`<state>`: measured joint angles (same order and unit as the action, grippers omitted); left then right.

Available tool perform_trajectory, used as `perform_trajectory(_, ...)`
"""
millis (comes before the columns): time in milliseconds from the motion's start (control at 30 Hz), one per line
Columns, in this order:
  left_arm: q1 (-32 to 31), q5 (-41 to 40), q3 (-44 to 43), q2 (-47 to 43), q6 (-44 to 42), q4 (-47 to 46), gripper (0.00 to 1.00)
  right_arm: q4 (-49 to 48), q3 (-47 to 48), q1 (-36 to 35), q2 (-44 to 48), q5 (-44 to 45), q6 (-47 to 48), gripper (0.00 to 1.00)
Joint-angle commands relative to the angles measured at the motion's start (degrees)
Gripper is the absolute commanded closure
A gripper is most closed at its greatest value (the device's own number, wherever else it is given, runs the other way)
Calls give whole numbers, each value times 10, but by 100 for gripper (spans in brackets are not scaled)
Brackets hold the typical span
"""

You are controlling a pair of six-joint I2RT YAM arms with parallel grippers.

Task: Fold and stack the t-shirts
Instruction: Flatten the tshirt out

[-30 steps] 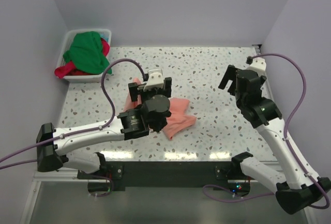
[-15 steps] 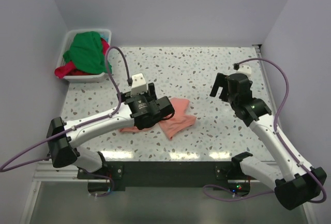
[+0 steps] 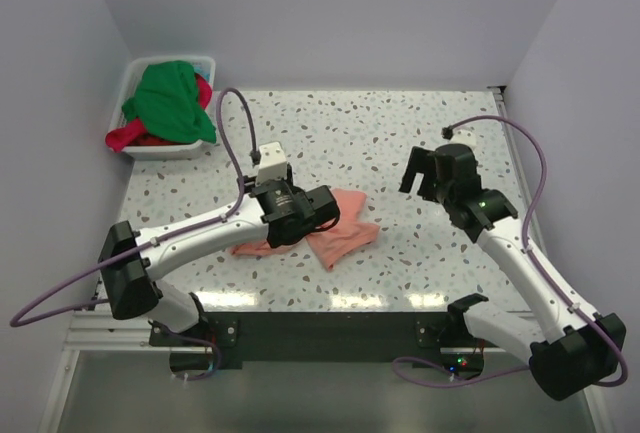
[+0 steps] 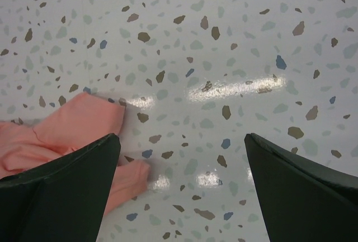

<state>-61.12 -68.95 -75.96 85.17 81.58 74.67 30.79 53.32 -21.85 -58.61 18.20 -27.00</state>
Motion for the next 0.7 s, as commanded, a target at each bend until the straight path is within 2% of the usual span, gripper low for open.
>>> perform_trajectory(0, 3, 21, -30, 16, -19, 6, 43, -16, 1, -2, -7, -51, 16, 1)
perform_trajectory(167, 3, 60, -1, 0, -14, -5, 46, -22, -13, -6, -26, -137, 40, 1)
perform_trajectory(267, 11, 89, 37, -17, -29, -49, 41, -34, -25, -10, -49, -172, 46, 1)
perform_trajectory(367, 32, 127, 87, -35, -63, -130, 39, -43, -31, -24, -69, -193, 52, 1)
perform_trajectory(567, 93, 193, 160, -69, -129, -243, 41, -42, -14, -103, -123, -152, 59, 1)
perform_trajectory(667, 117, 215, 177, -76, -157, -278, 42, -63, -23, -113, -141, -159, 49, 1)
